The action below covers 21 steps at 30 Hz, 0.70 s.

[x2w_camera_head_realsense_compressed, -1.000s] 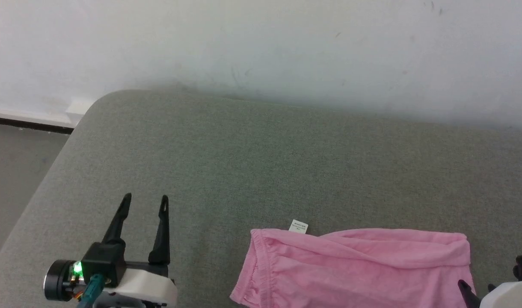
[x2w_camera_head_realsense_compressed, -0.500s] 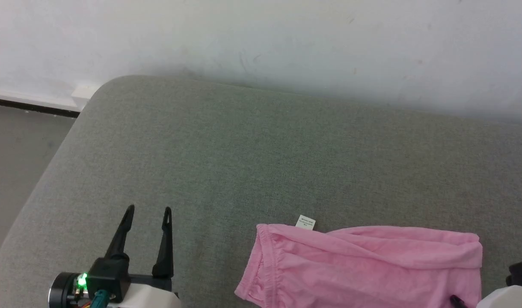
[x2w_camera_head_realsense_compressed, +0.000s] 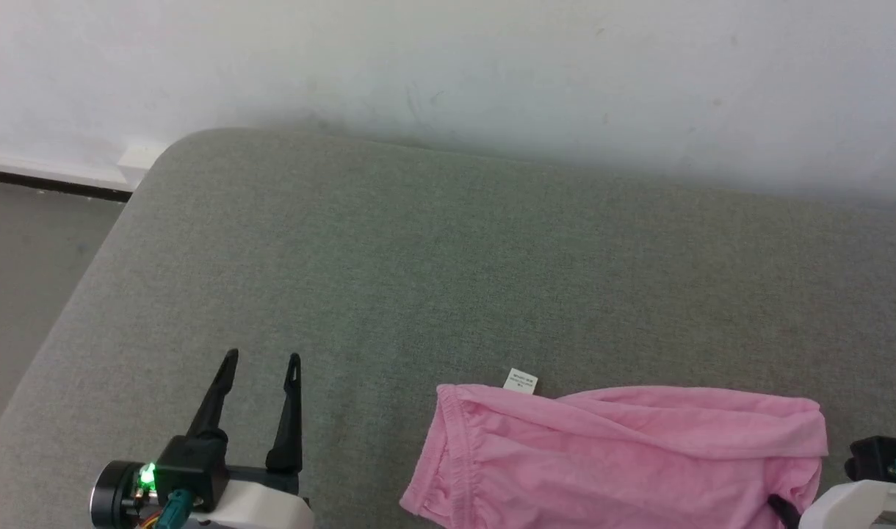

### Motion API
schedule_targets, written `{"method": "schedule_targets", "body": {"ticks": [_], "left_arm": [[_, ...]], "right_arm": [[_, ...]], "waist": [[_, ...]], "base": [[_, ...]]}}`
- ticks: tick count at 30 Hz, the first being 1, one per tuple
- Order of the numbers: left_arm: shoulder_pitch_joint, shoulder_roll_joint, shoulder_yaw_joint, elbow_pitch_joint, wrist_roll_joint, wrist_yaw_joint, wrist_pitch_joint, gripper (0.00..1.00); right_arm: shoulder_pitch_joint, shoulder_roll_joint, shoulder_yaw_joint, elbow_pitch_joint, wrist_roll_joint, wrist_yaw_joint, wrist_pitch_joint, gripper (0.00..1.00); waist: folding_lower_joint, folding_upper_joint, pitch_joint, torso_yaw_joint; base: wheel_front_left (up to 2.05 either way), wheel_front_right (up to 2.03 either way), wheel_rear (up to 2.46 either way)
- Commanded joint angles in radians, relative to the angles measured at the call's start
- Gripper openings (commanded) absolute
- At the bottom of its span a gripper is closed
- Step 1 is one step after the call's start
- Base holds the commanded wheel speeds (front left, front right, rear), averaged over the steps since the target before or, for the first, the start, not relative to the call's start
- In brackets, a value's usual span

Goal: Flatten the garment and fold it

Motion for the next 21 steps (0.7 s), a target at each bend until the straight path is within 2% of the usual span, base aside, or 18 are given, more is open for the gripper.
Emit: {"method": "schedule_targets", "body": {"ticks": [1, 2, 8, 12, 15, 21], "left_arm": [[0.002, -0.007, 0.012, 0.004, 0.01, -0.012, -0.005, 1.0], [0.002, -0.007, 0.012, 0.004, 0.01, -0.012, -0.005, 1.0], [0.008, -0.02, 0.028, 0.007, 0.023, -0.031, -0.005, 1.0], [0.014, -0.03, 0.037, 0.012, 0.028, -0.041, -0.005, 1.0], [0.027, -0.034, 0.045, 0.021, 0.03, -0.049, -0.005, 1.0], [0.068, -0.042, 0.059, 0.023, 0.033, -0.06, -0.005, 1.0]], "right_arm": [[-0.02, -0.008, -0.027, 0.027, -0.006, -0.002, -0.008, 0.0], [-0.02, -0.008, -0.027, 0.027, -0.006, -0.002, -0.008, 0.0], [-0.078, -0.053, -0.194, 0.063, -0.06, -0.002, -0.025, 0.0], [-0.09, -0.094, -0.267, 0.099, -0.13, -0.002, -0.022, 0.0], [-0.092, -0.093, -0.274, 0.104, -0.127, -0.002, -0.017, 0.0], [-0.041, -0.086, -0.169, -0.01, -0.072, -0.002, 0.04, 0.0]], "waist": [[0.0, 0.0, -0.009, -0.007], [0.0, 0.0, -0.009, -0.007], [0.0, 0.0, -0.021, -0.021], [0.0, 0.0, -0.032, -0.029], [0.0, 0.0, -0.054, -0.038], [0.0, 0.0, -0.103, -0.062]], "base": [[0.0, 0.0, 0.0], [0.0, 0.0, 0.0], [0.0, 0.0, 0.0], [0.0, 0.0, 0.0], [0.0, 0.0, 0.0], [0.0, 0.0, 0.0]]}}
